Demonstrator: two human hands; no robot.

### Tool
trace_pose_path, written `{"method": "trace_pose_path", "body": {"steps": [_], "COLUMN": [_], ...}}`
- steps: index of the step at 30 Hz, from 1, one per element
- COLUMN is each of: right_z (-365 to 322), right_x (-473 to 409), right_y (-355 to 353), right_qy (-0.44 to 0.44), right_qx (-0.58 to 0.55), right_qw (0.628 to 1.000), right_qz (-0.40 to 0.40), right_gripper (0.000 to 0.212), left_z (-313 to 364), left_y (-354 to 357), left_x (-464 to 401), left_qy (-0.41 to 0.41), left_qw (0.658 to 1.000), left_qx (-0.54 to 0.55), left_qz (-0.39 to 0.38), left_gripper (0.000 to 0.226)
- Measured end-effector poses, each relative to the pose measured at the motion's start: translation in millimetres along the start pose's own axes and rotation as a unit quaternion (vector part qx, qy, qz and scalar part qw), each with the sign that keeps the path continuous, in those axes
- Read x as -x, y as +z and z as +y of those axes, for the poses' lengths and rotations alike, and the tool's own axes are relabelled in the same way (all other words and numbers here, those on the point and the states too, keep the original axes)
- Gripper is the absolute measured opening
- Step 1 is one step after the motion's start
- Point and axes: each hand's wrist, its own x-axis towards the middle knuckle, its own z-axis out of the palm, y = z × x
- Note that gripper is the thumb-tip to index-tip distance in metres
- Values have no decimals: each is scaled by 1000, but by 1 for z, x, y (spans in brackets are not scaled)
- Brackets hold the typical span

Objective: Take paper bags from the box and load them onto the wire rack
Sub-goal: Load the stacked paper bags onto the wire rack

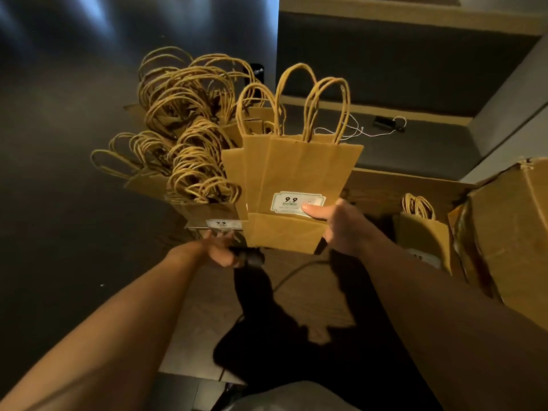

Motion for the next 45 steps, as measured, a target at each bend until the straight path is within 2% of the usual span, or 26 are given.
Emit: {"method": "trace_pose_path", "body": {"steps": [1, 2, 3, 4, 6, 8, 9, 11, 15, 18, 22, 24, 26, 29, 32, 35, 37, 40, 43, 45], "right_z": [-2, -4, -5, -5, -7, -8, -7, -6, -11, -14, -23, -27, -29, -20, 2, 23, 36, 39, 36, 36], "right_x": [-2, -7, -11, -14, -18, -16, -17, -21, -25, -23, -27, -29, -24, -23, -33, -48, -56, -56, -50, -48], "right_y": [5, 9, 13, 17, 22, 25, 26, 26, 31, 35, 39, 40, 44, 42, 41, 45, 49, 54, 48, 38], "right_qy": [-26, -38, -48, -52, -48, -31, -32, -37, -51, -80, -102, -88, -71, -52, -55, -45, -26, -1, 5, 16], "right_qx": [14, 7, -8, -15, -34, -51, -57, -50, -46, -19, -18, -39, -20, -66, -20, -62, -51, -23, 19, 1], "right_qw": [1000, 999, 997, 997, 997, 997, 997, 997, 996, 995, 993, 995, 997, 996, 998, 997, 998, 999, 998, 997], "right_qz": [5, 32, 53, 59, 46, 48, 45, 43, 57, 51, 53, 36, 25, 16, -2, 26, 35, 46, 55, 77], "right_gripper": [50, 64, 75, 76, 63, 48, 37, 24, 20, 15, 21, 32, 33, 36, 32, 35, 38, 31, 34, 41], "left_z": [2, 1, -2, -5, -12, -18, -19, -23, -26, -24, -28, -32, -34, -37, -38, -43, -43, -46, -52, -54], "left_y": [4, 8, 9, 7, 2, -2, -4, -4, -20, -35, -45, -47, -48, -54, -59, -54, -53, -59, -60, -58], "left_x": [2, 2, 4, 8, 16, 19, 20, 18, 10, -1, -14, -14, -13, -9, -3, -7, -2, 4, 11, 7], "left_qy": [11, 32, 62, 73, 51, 46, 54, 70, 75, 66, 53, 52, 72, 106, 110, 76, 68, 145, 130, 118], "left_qw": [1000, 999, 996, 990, 967, 944, 937, 944, 970, 988, 998, 998, 996, 991, 986, 968, 949, 928, 914, 893], "left_qx": [-6, 6, 35, 69, 103, 22, -35, -87, -76, -81, -33, -7, 27, 84, 119, 224, 295, 339, 384, 434], "left_qz": [-3, 14, 50, 103, 227, 325, 344, 311, 219, 116, -14, -46, -50, -11, 29, 82, 93, 58, 29, 22], "left_gripper": [87, 81, 67, 50, 31, 32, 35, 41, 44, 53, 72, 81, 76, 56, 34, 34, 39, 45, 54, 45]}}
